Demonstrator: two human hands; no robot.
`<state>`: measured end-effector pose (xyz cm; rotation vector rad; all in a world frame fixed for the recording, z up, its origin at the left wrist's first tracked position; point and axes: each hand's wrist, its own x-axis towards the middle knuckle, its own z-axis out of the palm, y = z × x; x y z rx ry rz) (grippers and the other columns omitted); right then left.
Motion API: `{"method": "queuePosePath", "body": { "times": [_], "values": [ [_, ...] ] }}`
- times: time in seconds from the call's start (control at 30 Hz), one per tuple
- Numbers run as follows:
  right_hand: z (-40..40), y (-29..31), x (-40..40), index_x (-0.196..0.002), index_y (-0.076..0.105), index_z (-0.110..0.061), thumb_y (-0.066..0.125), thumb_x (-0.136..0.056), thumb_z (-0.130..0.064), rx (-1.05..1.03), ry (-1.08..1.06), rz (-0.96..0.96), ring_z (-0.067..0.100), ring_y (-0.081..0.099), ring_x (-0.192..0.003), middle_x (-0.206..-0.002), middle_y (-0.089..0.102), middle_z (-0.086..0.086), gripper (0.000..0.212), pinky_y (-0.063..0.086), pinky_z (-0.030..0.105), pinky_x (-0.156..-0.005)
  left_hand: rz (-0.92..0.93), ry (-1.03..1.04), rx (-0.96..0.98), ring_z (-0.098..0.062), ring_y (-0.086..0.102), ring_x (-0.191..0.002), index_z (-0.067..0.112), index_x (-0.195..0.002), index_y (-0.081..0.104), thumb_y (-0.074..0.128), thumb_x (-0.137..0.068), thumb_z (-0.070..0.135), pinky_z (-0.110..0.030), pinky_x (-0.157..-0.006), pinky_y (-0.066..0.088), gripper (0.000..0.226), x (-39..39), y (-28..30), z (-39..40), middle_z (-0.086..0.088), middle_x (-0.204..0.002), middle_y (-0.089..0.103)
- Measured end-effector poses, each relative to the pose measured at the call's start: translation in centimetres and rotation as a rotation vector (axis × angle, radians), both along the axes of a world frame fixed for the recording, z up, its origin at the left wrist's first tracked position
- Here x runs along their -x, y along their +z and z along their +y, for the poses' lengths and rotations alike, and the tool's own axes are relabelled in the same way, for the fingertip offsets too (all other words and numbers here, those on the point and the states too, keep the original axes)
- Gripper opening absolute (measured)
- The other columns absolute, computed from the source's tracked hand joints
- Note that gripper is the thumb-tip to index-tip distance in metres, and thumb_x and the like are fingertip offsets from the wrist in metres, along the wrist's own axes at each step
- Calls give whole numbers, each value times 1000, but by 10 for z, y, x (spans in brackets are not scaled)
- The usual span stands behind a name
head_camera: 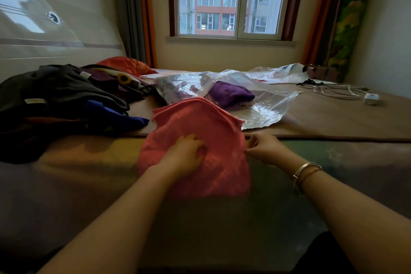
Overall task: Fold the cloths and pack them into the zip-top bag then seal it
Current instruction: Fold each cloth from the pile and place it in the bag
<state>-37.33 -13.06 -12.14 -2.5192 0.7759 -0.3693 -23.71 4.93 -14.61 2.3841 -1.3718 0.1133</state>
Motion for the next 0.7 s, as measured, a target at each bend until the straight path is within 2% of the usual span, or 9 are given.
{"method": "queuePosePath", "body": {
  "times": [0.1, 0.17, 0.23, 0.27, 0.33, 0.47, 0.53, 0.57, 0.7],
  "values": [
    [3, -6, 11, -80, 60, -8, 65, -87, -28, -139, 8, 266, 17, 58, -59, -69, 61, 7, 22, 48, 25, -52, -11, -19, -103, -28, 43, -125, 23, -136, 51, 58, -89, 27, -38, -108, 34, 48, 2, -3, 1, -6, -138, 45],
    [8, -15, 16, -94, 59, -8, 65, -86, -39, -136, -5, 400, 22, 65, -74, -76, 63, 5, 33, 49, 27, -57, -14, -45, -158, -27, 37, -131, 22, -142, 43, 60, -90, 27, -34, -113, 27, 55, 3, -3, 3, -6, -146, 37],
    [12, -28, 17, -134, 33, -1, 66, -86, -38, -216, -25, 417, 21, 65, -88, -95, 66, 8, 69, 49, 30, -65, -8, -69, -188, -25, 32, -136, 22, -145, 37, 61, -90, 26, -29, -113, 22, 60, 4, -3, 5, -5, -151, 31],
    [15, -35, 16, -143, 13, 2, 68, -86, -34, -279, -29, 386, 19, 62, -88, -103, 64, 9, 87, 48, 29, -65, -5, -80, -193, -24, 29, -138, 22, -146, 36, 62, -90, 26, -27, -113, 20, 62, 3, -3, 6, -5, -152, 29],
    [20, -46, 14, -145, -1, 4, 71, -85, -23, -383, -44, 272, 15, 58, -81, -107, 58, 11, 97, 47, 22, -56, 11, -90, -202, -22, 25, -141, 22, -147, 33, 63, -90, 26, -25, -113, 17, 65, 2, -4, 8, -5, -154, 25],
    [19, -57, 12, -140, 10, -3, 65, -84, 2, -653, -93, -20, 20, 57, -83, -109, 53, 15, 79, 48, 24, -50, 32, -107, -212, -21, 18, -144, 26, -149, 28, 64, -88, 39, -30, -118, 15, 72, 5, -7, 12, -3, -158, 18],
    [20, -51, 15, -110, 32, -19, 58, -86, 8, -808, -82, -174, 20, 54, -69, -94, 51, 13, 44, 47, 27, -47, 53, -125, -198, -21, 14, -146, 33, -148, 26, 64, -81, 54, -38, -119, 14, 80, 13, -9, 16, 2, -159, 14],
    [21, -46, 18, -94, 33, -21, 53, -87, 10, -901, -47, -248, 19, 51, -62, -85, 50, 11, 38, 46, 27, -47, 77, -130, -194, -20, 11, -146, 37, -148, 24, 64, -76, 63, -41, -119, 14, 86, 19, -10, 19, 6, -159, 12],
    [24, -19, 30, -78, 50, -10, 42, -89, 15, -1178, 133, -490, 17, 58, -56, -71, 58, 8, 29, 54, 25, -53, 116, -74, -170, -16, 10, -146, 41, -147, 14, 62, -57, 81, -52, -116, 17, 109, 45, -17, 20, 15, -158, 9]
  ]
}}
